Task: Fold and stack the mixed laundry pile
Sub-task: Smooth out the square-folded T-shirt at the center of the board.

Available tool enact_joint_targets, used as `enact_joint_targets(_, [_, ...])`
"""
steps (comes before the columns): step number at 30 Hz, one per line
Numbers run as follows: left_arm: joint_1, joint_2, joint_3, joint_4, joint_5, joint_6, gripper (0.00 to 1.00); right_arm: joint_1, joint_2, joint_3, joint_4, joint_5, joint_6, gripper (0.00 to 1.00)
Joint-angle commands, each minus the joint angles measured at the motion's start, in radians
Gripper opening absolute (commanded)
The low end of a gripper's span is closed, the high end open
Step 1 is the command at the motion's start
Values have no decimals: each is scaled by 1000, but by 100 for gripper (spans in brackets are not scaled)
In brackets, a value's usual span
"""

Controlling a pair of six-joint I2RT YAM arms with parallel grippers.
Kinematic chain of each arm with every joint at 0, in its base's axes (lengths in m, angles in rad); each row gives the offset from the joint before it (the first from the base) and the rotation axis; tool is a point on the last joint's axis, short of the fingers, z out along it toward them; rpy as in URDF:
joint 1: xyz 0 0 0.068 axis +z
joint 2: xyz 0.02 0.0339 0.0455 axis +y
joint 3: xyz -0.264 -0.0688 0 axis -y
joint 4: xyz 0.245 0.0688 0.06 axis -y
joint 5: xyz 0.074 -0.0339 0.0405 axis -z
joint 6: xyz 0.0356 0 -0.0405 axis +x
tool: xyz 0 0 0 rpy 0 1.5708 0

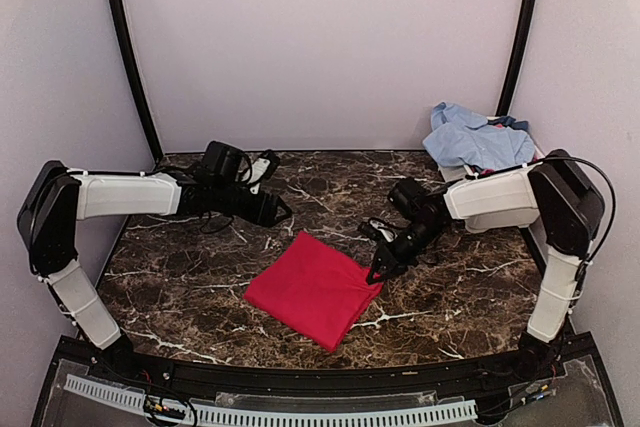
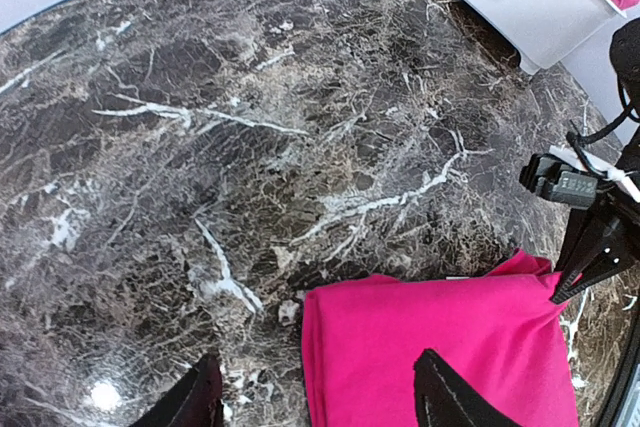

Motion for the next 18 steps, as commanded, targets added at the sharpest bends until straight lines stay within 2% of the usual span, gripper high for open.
enact_joint_targets(1, [7,20,20,-46,94,-64,63,2,-20,-39,2,65,-10,0])
enact_joint_targets(7, [-12,39,4,-68,170,-135,56,2,59,9,-8,150,-17,0])
enact_joint_targets(12, [-134,3,-34,-134,152,-170,54,0,54,9,7,198,-1,3])
enact_joint_targets(15, [-148,9,-99,-46,216,-250,50,-11,65,39,1,220,-5,7])
enact_joint_targets(18, [-146,55,-123,-30,211,-295,48,-26,120,89,-3,226,-16,7])
